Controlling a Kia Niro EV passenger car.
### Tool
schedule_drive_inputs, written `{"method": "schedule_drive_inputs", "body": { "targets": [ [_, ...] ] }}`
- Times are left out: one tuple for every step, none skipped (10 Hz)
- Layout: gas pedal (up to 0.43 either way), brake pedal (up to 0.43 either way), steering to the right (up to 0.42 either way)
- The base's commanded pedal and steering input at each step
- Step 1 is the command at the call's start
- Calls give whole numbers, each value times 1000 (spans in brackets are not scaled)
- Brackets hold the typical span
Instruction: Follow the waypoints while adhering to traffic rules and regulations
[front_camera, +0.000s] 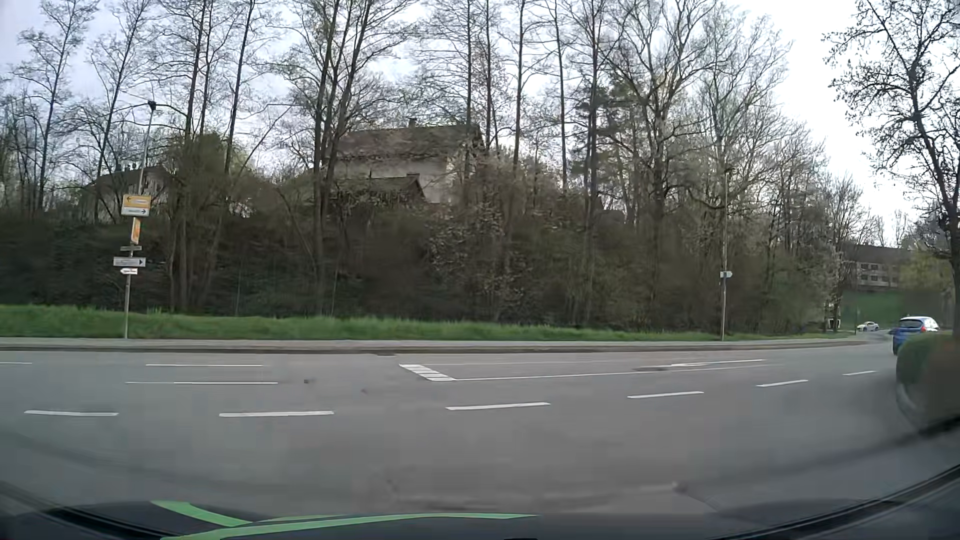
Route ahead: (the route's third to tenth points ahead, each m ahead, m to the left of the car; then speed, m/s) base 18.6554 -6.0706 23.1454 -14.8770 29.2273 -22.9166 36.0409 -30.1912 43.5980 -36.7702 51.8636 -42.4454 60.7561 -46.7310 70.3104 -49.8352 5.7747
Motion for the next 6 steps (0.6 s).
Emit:
{"method": "schedule_drive_inputs", "body": {
  "targets": [
    [0,262,102],
    [0,262,116],
    [0,256,132],
    [0,220,151],
    [0,12,181],
    [0,0,219]
  ]
}}
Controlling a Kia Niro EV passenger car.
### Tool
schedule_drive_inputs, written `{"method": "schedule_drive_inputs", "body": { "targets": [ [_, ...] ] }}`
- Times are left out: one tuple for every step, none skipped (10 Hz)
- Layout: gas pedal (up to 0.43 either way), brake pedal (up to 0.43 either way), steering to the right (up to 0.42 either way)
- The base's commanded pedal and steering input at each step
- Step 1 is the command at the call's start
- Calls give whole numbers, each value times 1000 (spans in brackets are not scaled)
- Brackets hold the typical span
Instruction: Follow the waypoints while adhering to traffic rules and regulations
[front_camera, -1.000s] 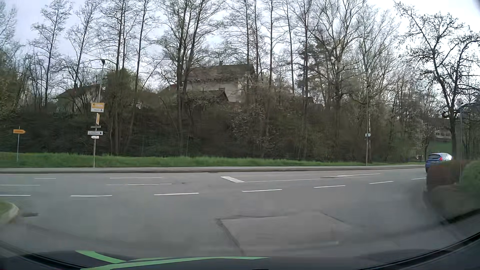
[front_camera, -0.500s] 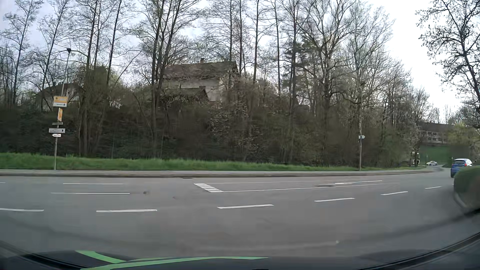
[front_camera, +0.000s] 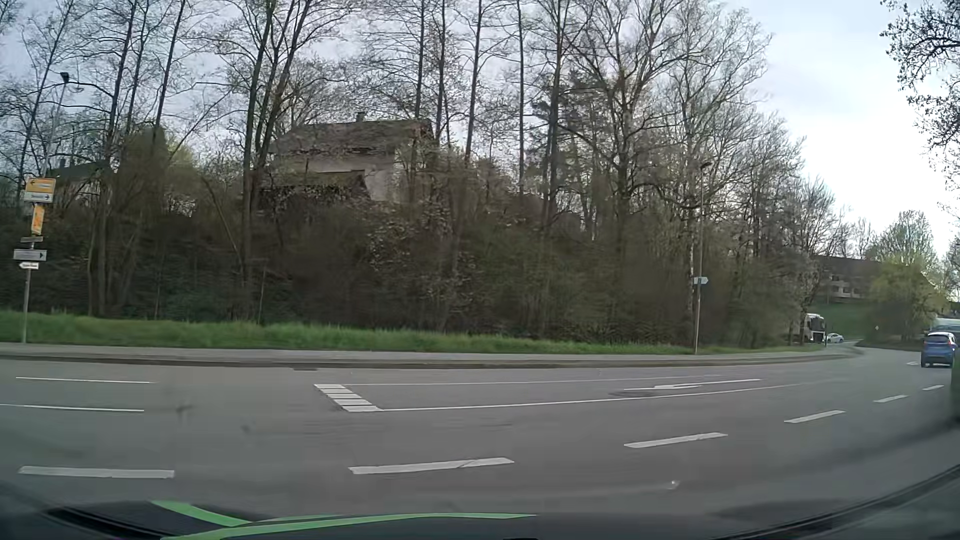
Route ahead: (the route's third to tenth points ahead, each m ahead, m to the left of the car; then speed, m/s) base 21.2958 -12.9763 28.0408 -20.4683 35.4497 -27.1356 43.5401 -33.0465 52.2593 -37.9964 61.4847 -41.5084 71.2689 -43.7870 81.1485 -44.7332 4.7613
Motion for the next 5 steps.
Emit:
{"method": "schedule_drive_inputs", "body": {
  "targets": [
    [0,0,247],
    [0,0,266],
    [110,0,274],
    [197,0,278],
    [248,0,281]
  ]
}}
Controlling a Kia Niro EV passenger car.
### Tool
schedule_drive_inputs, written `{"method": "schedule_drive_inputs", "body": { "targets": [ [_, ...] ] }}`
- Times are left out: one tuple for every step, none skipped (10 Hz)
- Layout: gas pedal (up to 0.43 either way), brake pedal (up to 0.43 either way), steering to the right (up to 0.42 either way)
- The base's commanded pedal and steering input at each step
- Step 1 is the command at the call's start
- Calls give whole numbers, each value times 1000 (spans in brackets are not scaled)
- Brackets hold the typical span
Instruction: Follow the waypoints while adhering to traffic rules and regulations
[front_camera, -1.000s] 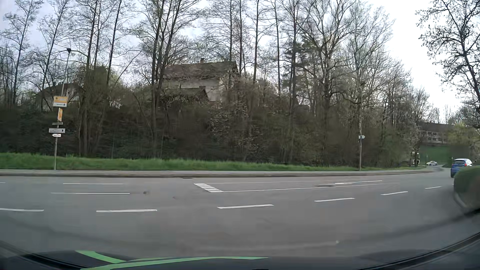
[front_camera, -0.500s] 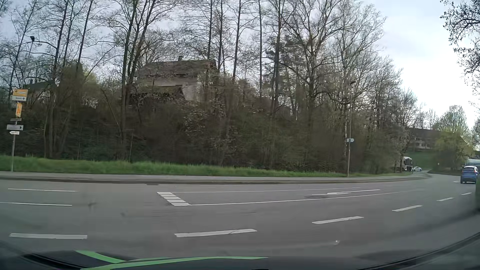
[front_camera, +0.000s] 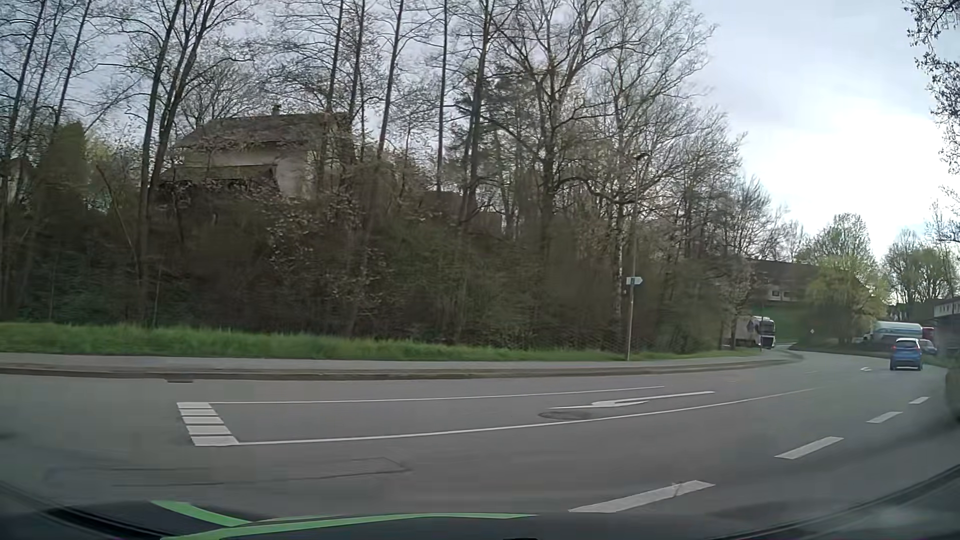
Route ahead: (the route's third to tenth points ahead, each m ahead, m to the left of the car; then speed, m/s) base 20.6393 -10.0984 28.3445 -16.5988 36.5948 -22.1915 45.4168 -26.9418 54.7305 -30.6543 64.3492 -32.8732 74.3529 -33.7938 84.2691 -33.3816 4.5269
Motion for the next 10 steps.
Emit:
{"method": "schedule_drive_inputs", "body": {
  "targets": [
    [299,0,291],
    [350,0,299],
    [350,0,307],
    [350,0,317],
    [350,0,323],
    [350,0,328],
    [350,0,333],
    [350,0,337],
    [350,0,338],
    [350,0,338]
  ]
}}
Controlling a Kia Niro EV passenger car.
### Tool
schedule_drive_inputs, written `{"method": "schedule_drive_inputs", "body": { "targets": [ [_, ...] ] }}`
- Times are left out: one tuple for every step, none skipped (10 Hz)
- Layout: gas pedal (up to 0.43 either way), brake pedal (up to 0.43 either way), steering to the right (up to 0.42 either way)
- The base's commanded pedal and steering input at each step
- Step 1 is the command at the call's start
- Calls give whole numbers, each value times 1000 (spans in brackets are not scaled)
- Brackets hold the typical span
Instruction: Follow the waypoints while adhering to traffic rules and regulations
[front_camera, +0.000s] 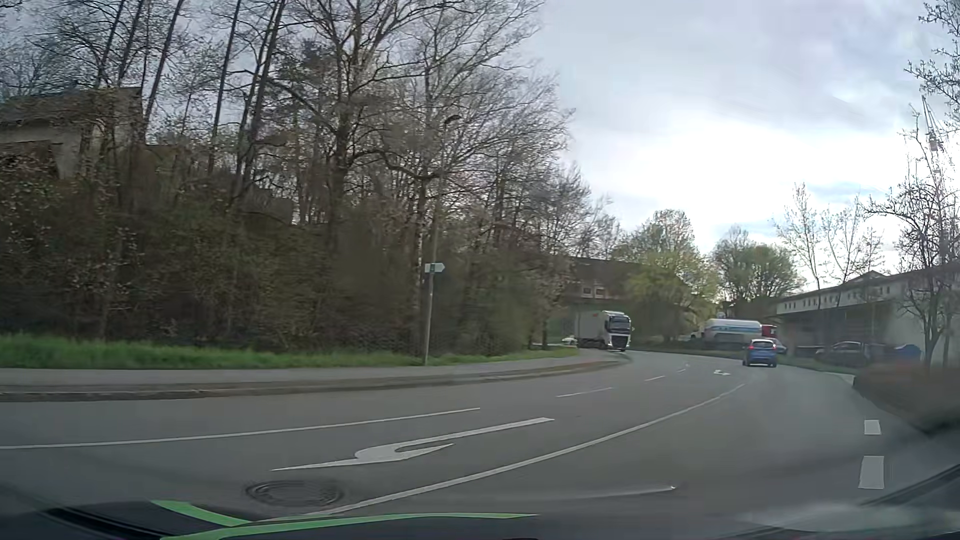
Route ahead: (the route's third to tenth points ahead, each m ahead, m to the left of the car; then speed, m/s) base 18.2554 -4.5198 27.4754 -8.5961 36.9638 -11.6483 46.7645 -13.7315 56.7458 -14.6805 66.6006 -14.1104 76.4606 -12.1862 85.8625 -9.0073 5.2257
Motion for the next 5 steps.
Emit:
{"method": "schedule_drive_inputs", "body": {
  "targets": [
    [350,0,339],
    [350,0,339],
    [350,0,339],
    [350,0,338],
    [358,0,337]
  ]
}}
